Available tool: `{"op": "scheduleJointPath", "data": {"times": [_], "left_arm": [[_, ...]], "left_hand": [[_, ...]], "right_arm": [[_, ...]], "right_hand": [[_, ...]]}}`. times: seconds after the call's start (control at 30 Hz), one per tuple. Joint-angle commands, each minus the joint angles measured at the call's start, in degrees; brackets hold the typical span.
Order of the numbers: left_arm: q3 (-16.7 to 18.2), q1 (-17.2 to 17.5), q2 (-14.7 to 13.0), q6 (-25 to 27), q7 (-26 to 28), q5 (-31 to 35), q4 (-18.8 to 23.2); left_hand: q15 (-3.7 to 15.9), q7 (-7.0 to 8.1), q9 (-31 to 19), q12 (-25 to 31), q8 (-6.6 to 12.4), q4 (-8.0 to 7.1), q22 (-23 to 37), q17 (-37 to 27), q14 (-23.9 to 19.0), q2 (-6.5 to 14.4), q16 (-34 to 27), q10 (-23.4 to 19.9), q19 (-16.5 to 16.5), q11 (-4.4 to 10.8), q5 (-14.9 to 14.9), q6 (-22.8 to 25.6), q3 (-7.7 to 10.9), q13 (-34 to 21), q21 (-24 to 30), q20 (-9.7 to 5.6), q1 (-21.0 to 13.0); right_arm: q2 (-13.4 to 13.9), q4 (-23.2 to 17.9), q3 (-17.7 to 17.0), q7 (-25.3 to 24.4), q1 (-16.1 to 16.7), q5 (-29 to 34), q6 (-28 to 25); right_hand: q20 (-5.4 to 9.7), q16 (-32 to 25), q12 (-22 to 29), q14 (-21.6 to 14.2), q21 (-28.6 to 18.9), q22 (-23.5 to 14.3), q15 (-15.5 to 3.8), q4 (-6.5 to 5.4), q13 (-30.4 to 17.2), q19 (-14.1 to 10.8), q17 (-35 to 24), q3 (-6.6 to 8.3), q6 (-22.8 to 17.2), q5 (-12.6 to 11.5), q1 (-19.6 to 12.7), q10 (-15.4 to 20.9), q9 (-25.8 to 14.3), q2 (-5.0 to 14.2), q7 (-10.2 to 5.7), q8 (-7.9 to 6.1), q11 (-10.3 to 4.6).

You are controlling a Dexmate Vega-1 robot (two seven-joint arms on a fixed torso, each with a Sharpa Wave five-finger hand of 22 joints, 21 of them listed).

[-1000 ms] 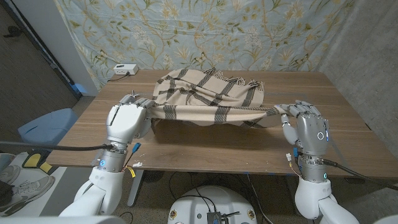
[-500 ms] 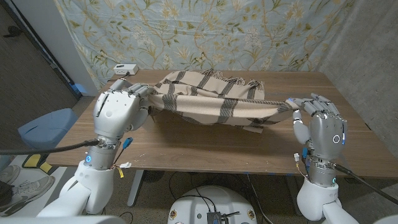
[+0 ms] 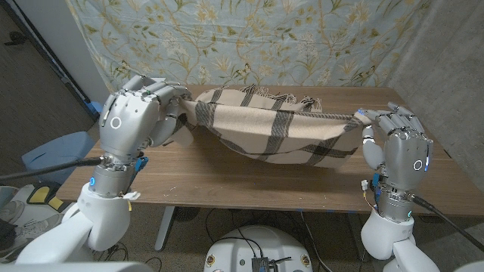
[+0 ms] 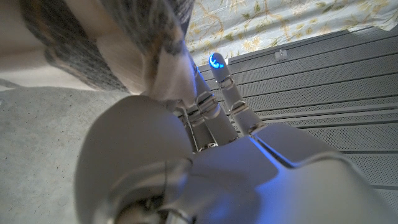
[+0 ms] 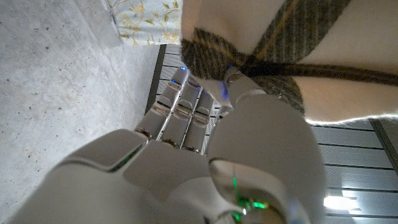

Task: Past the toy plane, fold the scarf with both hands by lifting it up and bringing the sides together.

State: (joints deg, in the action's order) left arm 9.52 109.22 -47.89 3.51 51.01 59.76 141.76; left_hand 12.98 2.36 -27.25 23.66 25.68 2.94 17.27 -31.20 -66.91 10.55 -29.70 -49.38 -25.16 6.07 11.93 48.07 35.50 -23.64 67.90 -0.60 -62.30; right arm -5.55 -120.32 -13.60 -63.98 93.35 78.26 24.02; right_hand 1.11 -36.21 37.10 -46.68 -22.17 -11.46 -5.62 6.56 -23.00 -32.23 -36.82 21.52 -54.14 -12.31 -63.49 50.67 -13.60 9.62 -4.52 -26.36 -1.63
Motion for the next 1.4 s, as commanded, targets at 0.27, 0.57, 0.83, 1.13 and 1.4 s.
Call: {"op": "scheduleJointPath", "data": {"times": [0.27, 0.57, 0.83, 1.13, 1.4], "left_arm": [[6.1, -15.9, 11.6, -11.0, -15.0, -2.2, -1.8], [4.1, -23.4, 11.1, -11.0, -20.7, -2.7, -4.0], [2.1, -29.2, 9.7, -7.6, -26.6, -2.3, -6.2], [-0.7, -34.8, 7.2, -2.3, -31.3, -1.3, -8.8], [-4.4, -39.5, 3.9, 2.2, -33.7, 1.0, -10.8]], "left_hand": [[0.06, 0.12, -0.7, 8.0, 0.39, -0.05, -0.5, -1.2, 0.2, 0.0, -0.7, -4.1, 0.8, 4.03, 0.4, -0.3, -0.21, -11.4, 1.3, -0.03, -0.5], [0.06, 0.22, -0.8, 8.1, 0.28, -0.11, -0.9, -1.7, 0.4, -0.1, -0.8, -4.1, 1.0, 4.06, 0.5, -0.4, -0.24, -12.2, 1.8, -0.12, -0.5], [0.06, 0.24, -0.9, 8.1, 0.19, -0.18, -1.4, -2.4, 0.4, -0.1, -1.0, -4.1, 1.2, 4.13, 0.5, -0.4, -0.24, -13.1, 2.3, -0.19, -0.5], [0.05, 0.22, -0.9, 8.2, 0.12, -0.22, -2.0, -2.9, 0.6, -0.2, -1.0, -4.1, 1.4, 4.24, 0.6, -0.3, -0.19, -13.8, 2.8, -0.19, -0.5], [0.05, 0.29, -1.0, 8.2, 0.05, -0.29, -2.5, -3.4, 0.6, -0.2, -1.1, -4.1, 1.6, 4.18, 0.7, -0.3, -0.15, -14.5, 3.2, -0.28, -0.4]], "right_arm": [[21.8, 3.8, 12.9, 0.1, -9.2, -7.2, -12.8], [32.2, 5.8, 20.8, 0.6, -15.9, -14.2, -21.6], [37.8, 8.0, 26.2, 1.6, -22.3, -18.6, -26.3], [41.3, 11.1, 31.7, 2.5, -29.9, -22.0, -28.8], [42.7, 13.9, 36.2, 3.8, -35.9, -23.7, -30.4]], "right_hand": [[0.07, 0.8, 0.1, -0.6, -0.5, 0.0, -6.53, 0.17, -0.1, 0.3, -0.3, 0.5, 0.0, -0.4, 0.3, 0.5, -0.2, -0.47, -0.62, -0.65, -0.27], [0.08, 1.1, 0.1, -0.8, -0.5, 0.0, -6.56, 0.2, 0.0, 0.4, -0.5, 0.56, 0.0, -0.4, 0.4, 0.4, -0.2, -0.5, -0.84, -0.84, -0.4], [0.12, 1.2, 0.1, -0.9, -0.6, 0.0, -6.56, 0.23, -0.1, 0.5, -0.7, 0.58, -0.4, -0.5, 0.6, 0.4, -0.1, -0.5, -0.95, -1.17, -0.41], [0.05, 1.5, 0.0, -1.0, -0.7, 0.0, -6.62, 0.33, 0.0, 0.5, -1.0, 0.65, -0.3, -0.6, 0.6, 0.4, 0.0, -0.52, -1.08, -1.29, -0.56], [0.08, 1.6, 0.0, -1.1, -0.7, 0.0, -6.56, 0.33, 0.0, 0.5, -1.2, 0.66, -0.3, -0.6, 0.8, 0.3, 0.0, -0.52, -1.14, -1.39, -0.56]]}}
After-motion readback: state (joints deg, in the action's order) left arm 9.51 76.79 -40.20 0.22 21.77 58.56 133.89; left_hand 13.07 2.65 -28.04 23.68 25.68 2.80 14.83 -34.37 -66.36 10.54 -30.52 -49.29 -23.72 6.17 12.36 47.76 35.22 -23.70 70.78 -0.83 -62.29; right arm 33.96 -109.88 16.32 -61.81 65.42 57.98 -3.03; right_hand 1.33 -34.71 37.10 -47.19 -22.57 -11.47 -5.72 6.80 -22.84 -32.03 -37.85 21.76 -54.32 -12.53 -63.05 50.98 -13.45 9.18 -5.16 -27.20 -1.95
